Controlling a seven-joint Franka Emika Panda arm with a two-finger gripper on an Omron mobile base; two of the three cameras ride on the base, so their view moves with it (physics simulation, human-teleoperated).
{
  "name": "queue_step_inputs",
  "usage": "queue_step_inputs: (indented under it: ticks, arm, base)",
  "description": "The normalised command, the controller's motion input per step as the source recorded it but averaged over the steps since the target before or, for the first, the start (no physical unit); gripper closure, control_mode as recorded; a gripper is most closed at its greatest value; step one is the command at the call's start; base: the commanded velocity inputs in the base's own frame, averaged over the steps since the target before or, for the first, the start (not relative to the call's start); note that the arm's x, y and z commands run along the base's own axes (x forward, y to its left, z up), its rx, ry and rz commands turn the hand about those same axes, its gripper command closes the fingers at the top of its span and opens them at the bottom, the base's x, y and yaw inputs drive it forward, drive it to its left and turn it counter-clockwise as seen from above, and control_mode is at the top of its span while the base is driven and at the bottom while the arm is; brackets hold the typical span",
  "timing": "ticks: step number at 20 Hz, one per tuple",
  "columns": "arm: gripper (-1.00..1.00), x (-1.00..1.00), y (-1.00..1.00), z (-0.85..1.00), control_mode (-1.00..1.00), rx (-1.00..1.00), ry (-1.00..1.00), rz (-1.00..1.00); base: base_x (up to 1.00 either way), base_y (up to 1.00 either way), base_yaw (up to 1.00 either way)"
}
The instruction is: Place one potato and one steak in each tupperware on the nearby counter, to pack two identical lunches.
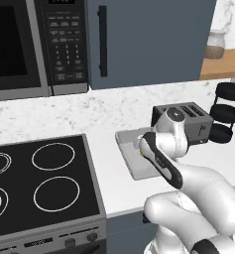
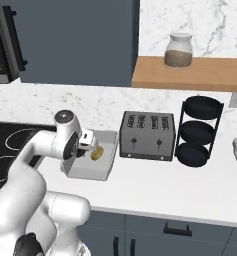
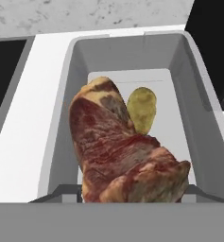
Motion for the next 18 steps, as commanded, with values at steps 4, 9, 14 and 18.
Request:
queue_step_inputs:
  ticks: [4, 9, 14, 18]
  arm:
    - [1.0, 0.41, 0.07, -0.36, -1.0, 0.0, 0.01, 0.0]
    - [1.0, 0.32, 0.08, -0.29, -1.0, 0.0, 0.01, 0.0]
    - [1.0, 0.23, 0.0, -0.14, -1.0, 0.0, 0.0, 0.0]
    - [-1.0, 0.11, 0.19, -0.06, -1.0, -0.01, 0.0, 0.0]
  base:
    - [0.0, 0.0, 0.0]
    - [0.0, 0.0, 0.0]
    - [0.0, 0.0, 0.0]
    - [0.0, 0.0, 0.0]
